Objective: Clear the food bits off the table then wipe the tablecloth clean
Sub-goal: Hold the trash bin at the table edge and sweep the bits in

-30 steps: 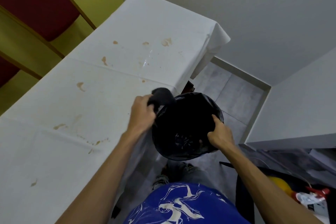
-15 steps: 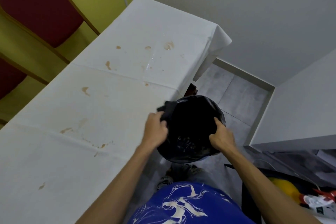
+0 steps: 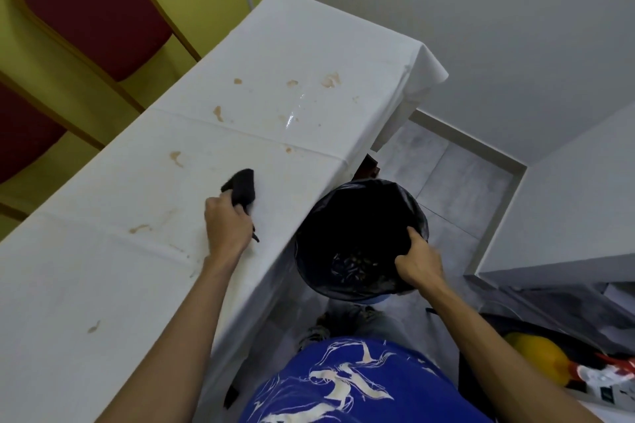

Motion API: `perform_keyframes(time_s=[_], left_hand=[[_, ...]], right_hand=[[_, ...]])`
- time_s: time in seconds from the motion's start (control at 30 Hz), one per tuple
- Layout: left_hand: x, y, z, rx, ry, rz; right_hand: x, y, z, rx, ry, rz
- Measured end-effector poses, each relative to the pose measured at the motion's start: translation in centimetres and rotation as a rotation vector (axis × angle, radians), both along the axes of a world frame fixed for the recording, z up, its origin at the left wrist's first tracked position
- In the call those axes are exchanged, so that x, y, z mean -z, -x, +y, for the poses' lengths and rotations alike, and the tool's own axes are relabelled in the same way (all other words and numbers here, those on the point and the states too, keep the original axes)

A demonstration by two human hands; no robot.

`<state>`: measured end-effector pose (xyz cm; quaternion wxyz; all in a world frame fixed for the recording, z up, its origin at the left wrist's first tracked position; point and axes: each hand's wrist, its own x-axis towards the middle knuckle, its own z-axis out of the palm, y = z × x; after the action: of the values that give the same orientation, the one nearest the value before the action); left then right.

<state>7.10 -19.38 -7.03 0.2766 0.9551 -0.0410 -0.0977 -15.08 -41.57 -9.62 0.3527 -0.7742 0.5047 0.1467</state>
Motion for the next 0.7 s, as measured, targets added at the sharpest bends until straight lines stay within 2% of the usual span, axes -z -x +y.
perform_keyframes(time_s=[0.1, 0.23, 0.37, 0.43, 0.53, 0.6, 0.7], left_hand=[[1.1, 3.0, -1.5, 0.126, -0.021, 0.066], [0.6, 7.8, -3.4, 0.404, 0.112, 0.209], [-0.3, 8.7, -3.1, 0.146, 0.431, 0.598], [-1.7, 7.6, -2.5, 0.059, 0.510, 0.569], [-3.6, 4.8, -1.3, -0.016, 0.528, 0.420], [-4.1, 2.8, -0.5, -0.018, 0.442, 0.267], [-3.6, 1.0, 0.2, 0.026, 0.206, 0.007]], right_hand=[[0.0, 0.3, 0.6, 0.004, -0.001, 0.006], [-0.3, 0.4, 1.2, 0.012, 0.007, 0.000], [-0.6, 1.0, 2.1, 0.039, 0.005, -0.018], [-0.7, 1.4, 2.6, 0.057, -0.001, -0.034], [-1.1, 1.8, 3.5, 0.085, -0.021, -0.059], [-1.2, 2.1, 4.0, 0.095, -0.029, -0.063], [-1.1, 2.5, 4.3, 0.099, -0.039, -0.072]])
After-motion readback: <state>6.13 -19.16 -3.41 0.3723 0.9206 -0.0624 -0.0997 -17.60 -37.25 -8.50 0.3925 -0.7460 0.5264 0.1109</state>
